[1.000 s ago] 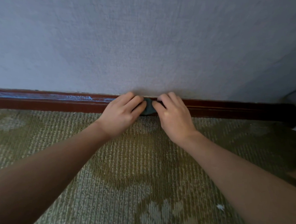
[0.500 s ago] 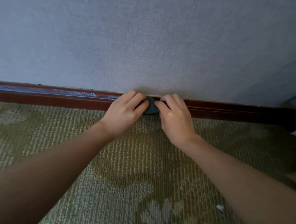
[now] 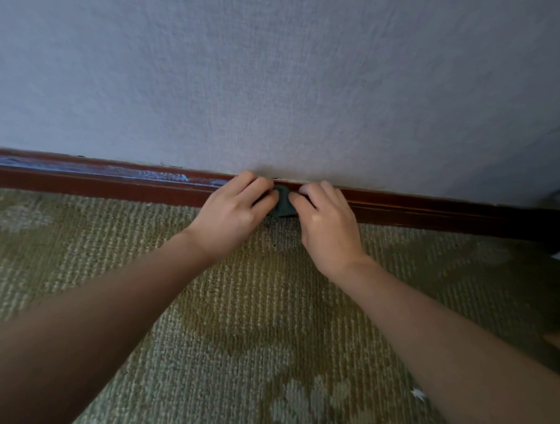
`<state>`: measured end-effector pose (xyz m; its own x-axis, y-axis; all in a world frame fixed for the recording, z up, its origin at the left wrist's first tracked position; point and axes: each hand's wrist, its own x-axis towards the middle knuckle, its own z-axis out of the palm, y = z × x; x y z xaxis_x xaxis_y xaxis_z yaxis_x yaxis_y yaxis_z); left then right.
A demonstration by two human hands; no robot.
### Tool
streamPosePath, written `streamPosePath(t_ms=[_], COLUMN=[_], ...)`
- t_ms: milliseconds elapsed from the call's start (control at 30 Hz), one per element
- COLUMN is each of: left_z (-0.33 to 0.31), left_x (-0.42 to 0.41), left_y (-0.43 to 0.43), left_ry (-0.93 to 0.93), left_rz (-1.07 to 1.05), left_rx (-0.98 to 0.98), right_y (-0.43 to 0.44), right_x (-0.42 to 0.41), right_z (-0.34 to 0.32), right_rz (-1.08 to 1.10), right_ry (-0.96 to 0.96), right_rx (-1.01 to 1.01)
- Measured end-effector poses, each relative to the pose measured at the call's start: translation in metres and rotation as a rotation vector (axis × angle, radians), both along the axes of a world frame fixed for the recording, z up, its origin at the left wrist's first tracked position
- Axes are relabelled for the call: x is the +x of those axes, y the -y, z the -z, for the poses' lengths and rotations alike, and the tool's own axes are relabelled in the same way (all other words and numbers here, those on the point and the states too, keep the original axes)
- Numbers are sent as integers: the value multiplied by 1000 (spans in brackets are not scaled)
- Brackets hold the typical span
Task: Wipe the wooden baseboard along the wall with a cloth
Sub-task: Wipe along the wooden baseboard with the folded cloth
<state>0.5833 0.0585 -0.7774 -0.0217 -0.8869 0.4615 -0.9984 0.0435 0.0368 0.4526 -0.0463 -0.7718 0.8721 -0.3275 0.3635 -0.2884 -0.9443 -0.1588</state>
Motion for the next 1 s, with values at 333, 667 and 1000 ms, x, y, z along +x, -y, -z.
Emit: streamPosePath(t_ms=[333,667,1000], left_z=[-2,11,1], left_x=[12,7,21], left_y=[-16,-17,-27], left_ry=[33,-67,105], left_rz=[-56,-82,-28], left_rx=[-54,-50,-15], right_y=[-8,-11,-24], right_x=[14,14,23], right_z=[-5,2,-8], right_rz=[-45,-14,-56], right_ry=[33,-7,-74], right_rx=[-44,-10,-40])
